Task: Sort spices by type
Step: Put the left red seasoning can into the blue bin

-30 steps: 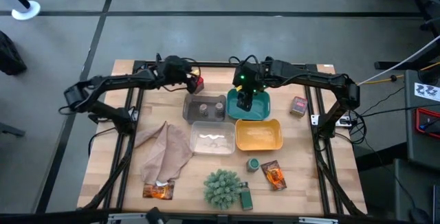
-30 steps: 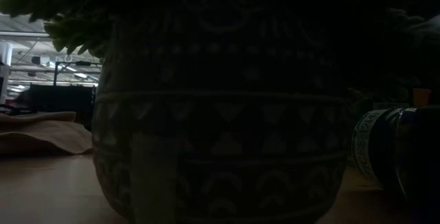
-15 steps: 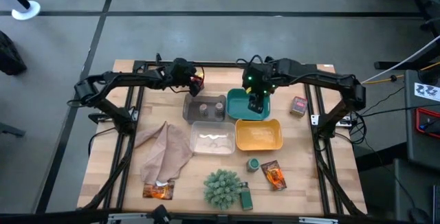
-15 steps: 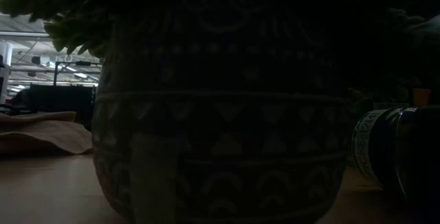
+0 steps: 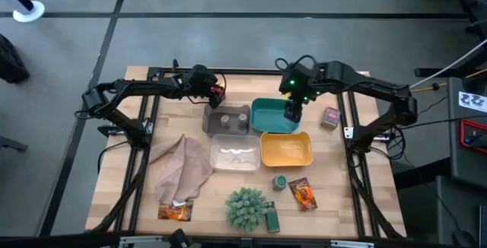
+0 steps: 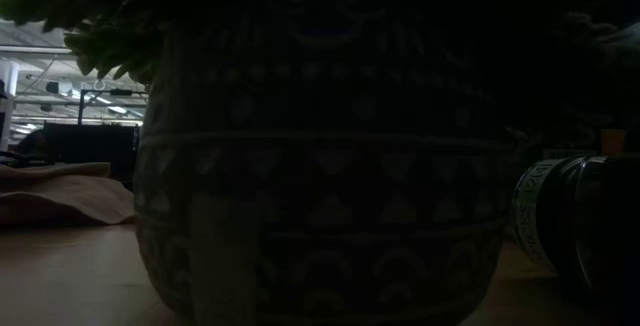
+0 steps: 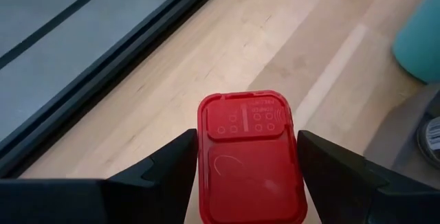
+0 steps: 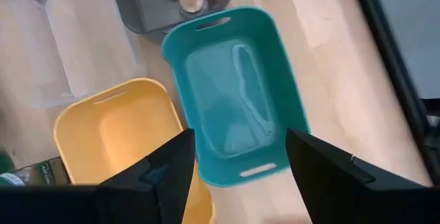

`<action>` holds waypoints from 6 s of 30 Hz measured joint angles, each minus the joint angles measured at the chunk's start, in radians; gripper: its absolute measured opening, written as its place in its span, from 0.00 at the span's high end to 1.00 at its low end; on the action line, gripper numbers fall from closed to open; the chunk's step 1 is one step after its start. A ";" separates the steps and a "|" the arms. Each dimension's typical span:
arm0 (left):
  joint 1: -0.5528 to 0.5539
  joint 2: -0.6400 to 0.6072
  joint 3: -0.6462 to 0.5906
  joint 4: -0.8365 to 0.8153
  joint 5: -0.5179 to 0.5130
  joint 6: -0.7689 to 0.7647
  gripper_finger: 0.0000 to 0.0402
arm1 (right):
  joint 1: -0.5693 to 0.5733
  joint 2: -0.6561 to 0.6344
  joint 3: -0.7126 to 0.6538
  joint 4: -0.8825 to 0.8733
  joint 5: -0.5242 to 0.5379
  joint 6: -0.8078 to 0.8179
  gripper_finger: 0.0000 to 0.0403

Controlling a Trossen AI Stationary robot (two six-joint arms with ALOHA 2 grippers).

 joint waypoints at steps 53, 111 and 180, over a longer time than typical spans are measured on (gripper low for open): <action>-0.033 0.070 -0.003 0.077 0.173 0.178 0.53 | 0.000 -0.243 -0.593 0.483 0.017 0.158 0.44; -0.309 0.525 0.607 0.019 0.189 0.171 0.48 | 0.000 -0.245 -0.523 0.315 0.028 0.157 0.44; -0.353 0.535 0.604 0.069 0.081 0.315 0.48 | -0.001 -0.068 -0.832 1.210 0.174 0.127 0.44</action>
